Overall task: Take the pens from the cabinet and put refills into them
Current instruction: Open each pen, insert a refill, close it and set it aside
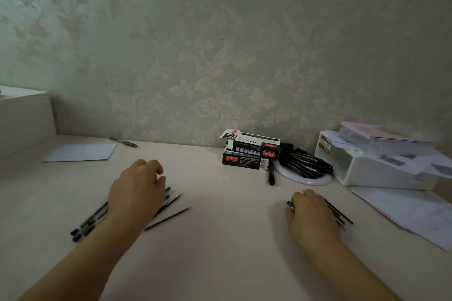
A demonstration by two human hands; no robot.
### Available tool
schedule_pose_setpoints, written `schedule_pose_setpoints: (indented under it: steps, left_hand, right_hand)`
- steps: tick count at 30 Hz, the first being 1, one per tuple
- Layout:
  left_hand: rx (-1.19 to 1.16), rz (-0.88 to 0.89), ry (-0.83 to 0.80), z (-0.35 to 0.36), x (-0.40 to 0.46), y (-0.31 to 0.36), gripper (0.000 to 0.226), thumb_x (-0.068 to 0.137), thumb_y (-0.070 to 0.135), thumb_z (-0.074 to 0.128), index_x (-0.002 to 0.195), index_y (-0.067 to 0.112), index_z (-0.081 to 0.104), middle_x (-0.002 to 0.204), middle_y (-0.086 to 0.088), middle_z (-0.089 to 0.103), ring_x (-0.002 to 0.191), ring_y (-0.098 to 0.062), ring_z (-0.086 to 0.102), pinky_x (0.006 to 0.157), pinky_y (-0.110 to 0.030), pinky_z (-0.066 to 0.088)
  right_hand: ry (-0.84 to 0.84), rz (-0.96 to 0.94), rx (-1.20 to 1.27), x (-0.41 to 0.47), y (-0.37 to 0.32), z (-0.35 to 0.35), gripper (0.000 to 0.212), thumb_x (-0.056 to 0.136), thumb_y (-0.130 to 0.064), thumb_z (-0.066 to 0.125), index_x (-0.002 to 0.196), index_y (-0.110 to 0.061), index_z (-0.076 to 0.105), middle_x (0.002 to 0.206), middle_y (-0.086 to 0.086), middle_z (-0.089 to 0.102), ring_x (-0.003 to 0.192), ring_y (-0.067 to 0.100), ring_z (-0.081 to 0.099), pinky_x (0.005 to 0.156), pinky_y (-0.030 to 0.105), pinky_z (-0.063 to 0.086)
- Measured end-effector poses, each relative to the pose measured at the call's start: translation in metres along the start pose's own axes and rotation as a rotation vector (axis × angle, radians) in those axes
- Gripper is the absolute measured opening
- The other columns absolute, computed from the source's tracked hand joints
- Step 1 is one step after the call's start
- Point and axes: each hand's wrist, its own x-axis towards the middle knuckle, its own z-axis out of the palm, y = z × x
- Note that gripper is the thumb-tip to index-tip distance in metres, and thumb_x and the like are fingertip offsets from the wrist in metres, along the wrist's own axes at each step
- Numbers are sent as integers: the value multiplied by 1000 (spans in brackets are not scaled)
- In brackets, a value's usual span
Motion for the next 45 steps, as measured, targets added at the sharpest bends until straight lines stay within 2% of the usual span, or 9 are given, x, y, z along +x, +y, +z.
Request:
schedule_pose_setpoints:
  steps: [6,10,17,20,23,27,33,38,45]
  left_hand:
    - [-136,245,-66,15,-28,33,9,88,26,59,94,26,67,87,12,60,70,-5,53,63,-20,39]
    - [-234,333,-230,30,-45,46,9,89,31,58,94,32,65,83,18,57,70,1,56,62,-8,40]
    - [-295,344,-311,37,-49,47,17,90,42,55,94,30,66,88,15,63,76,-1,57,71,-16,44]
    - [-313,348,-321,38,-49,49,23,91,48,53,94,30,67,85,15,63,74,0,56,66,-13,42]
    - [-325,342,-327,39,-48,48,29,91,53,51,92,29,67,84,14,64,73,-1,57,64,-14,43]
    - [-287,398,-347,39,-47,45,25,91,50,52,97,30,65,87,13,61,78,-3,54,67,-15,40]
    - [-307,514,-400,39,-47,46,16,96,33,50,101,29,65,89,12,57,78,-3,51,69,-18,39]
    - [-309,583,-490,41,-50,47,16,96,34,46,85,25,52,80,9,51,74,-7,49,68,-24,39]
    - [-197,605,-498,44,-48,43,23,96,46,36,89,26,45,84,6,62,75,-13,54,65,-38,45]
  right_hand:
    - [-55,-98,92,-2,-21,6,20,100,-13,42,107,-17,60,109,-1,53,99,17,54,81,29,46]
    - [-68,-151,253,-6,-35,9,19,100,-20,45,107,-19,63,105,-3,55,95,14,55,80,28,47]
    - [-224,118,1092,-6,-50,6,7,95,-25,61,97,-28,67,86,-7,71,76,1,65,61,9,46]
    - [-236,265,1400,-5,-52,10,11,96,-18,60,105,-21,66,84,-3,73,64,1,64,59,14,48]
    - [-230,302,1595,-4,-50,12,15,94,-7,60,108,-12,64,92,13,69,69,14,69,64,21,54]
    - [-287,160,1570,-6,-51,11,8,88,0,67,95,-5,68,91,20,72,80,26,75,68,21,57]
    - [-395,-137,1255,-13,-60,12,5,91,-18,68,89,-14,70,79,4,75,66,12,68,63,19,51]
    - [-376,-127,1240,-13,-61,10,14,93,-22,66,92,-9,64,68,2,69,58,9,61,57,19,47]
    - [-411,-168,1261,-12,-60,8,17,94,-17,64,90,0,63,67,2,71,55,6,60,54,16,45]
